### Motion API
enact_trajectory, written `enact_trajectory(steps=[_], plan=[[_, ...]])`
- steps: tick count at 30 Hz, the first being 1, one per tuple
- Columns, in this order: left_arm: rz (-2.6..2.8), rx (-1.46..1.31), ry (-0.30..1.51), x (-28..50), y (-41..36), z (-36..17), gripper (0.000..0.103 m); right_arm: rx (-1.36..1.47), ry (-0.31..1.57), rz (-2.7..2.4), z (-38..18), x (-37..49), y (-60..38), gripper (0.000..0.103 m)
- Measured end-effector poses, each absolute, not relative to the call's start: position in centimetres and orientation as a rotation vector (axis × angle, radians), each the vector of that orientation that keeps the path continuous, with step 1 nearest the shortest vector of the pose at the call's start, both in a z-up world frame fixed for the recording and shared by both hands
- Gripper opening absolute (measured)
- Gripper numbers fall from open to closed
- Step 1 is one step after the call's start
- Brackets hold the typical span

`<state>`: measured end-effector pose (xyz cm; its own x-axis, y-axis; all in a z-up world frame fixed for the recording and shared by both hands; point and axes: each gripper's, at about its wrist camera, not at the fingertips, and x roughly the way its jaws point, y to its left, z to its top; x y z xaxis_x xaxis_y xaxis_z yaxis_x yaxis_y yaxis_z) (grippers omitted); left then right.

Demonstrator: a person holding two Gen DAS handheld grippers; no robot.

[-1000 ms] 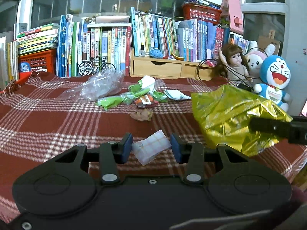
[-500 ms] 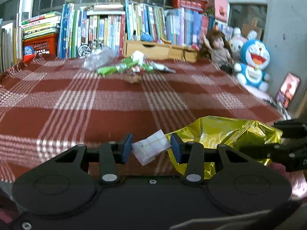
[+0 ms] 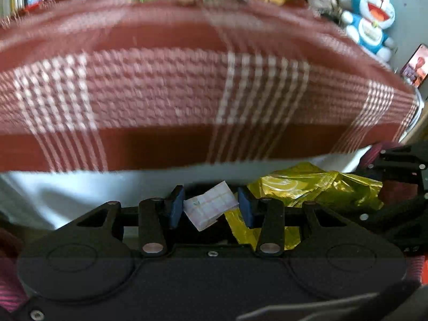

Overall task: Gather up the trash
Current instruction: 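Carry the packet and gold bag down to the bin and open both tools, then raise both tools over the table and grasp a brown scrap with the left tool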

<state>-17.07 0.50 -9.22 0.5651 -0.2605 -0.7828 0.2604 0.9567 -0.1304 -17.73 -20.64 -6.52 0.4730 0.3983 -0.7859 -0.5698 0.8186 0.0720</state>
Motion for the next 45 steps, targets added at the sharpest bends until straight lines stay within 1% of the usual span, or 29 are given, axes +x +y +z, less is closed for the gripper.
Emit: enact_trajectory(steps=[10, 17, 20, 22, 23, 24, 26, 27, 28, 34, 37, 45], plan=[[-0.269, 0.061, 1.009, -15.7, -0.6, -14.7, 0.041, -0.334, 0.982, 0.577, -11.4, -16.5, -18.5, 0.053], [-0.210, 0.066, 1.098, -14.5, -1.2, -18.9, 0.041, -0.324, 1.061, 0.583, -14.9, -15.3, -17.3, 0.056], [-0.189, 0.048, 1.131, -14.1, -1.2, -20.0, 0.041, -0.327, 1.083, 0.587, -15.7, -14.6, -16.7, 0.060], [-0.192, 0.038, 1.139, -14.1, -1.2, -20.3, 0.042, -0.333, 1.092, 0.582, -15.9, -14.6, -16.6, 0.071], [-0.198, 0.036, 1.137, -14.0, -1.2, -20.3, 0.042, -0.334, 1.092, 0.578, -16.0, -14.6, -16.5, 0.073], [-0.203, 0.036, 1.132, -13.9, -1.1, -20.2, 0.044, -0.330, 1.092, 0.578, -16.0, -14.5, -16.6, 0.076], [-0.204, 0.040, 1.113, -13.7, -1.5, -19.8, 0.062, -0.320, 1.088, 0.574, -15.5, -14.3, -17.0, 0.081], [-0.196, 0.043, 1.094, -13.9, -1.7, -19.4, 0.079, -0.312, 1.087, 0.573, -15.5, -14.1, -17.0, 0.084], [-0.190, 0.051, 1.071, -14.0, -1.7, -19.2, 0.081, -0.306, 1.087, 0.571, -15.3, -14.0, -17.2, 0.085], [-0.194, 0.071, 1.029, -14.0, -1.7, -17.5, 0.081, -0.284, 1.066, 0.556, -14.3, -14.0, -18.1, 0.086], [-0.194, 0.069, 0.982, -14.4, -1.3, -15.5, 0.081, -0.274, 1.033, 0.555, -12.8, -14.0, -18.5, 0.086], [-0.227, 0.128, 0.689, -16.1, 0.1, -7.3, 0.087, -0.207, 0.831, 0.563, -5.3, -15.2, -19.8, 0.088]])
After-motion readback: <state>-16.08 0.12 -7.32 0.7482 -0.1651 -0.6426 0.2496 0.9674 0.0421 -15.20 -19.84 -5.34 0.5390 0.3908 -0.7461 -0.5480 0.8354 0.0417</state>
